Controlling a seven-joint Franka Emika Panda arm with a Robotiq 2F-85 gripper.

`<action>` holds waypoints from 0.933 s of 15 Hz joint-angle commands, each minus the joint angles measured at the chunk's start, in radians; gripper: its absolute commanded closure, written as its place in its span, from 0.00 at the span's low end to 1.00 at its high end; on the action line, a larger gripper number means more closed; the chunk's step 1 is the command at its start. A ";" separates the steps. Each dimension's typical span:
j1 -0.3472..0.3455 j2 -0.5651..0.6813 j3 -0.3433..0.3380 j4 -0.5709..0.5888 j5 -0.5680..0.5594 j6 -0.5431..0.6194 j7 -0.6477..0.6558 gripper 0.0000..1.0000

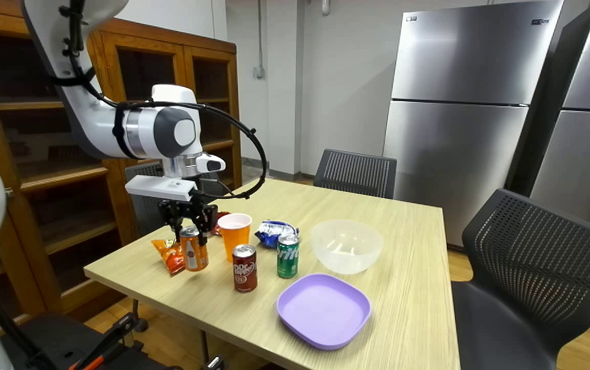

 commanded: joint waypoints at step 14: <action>-0.088 -0.468 -0.038 -0.107 0.023 -0.164 -0.052 0.62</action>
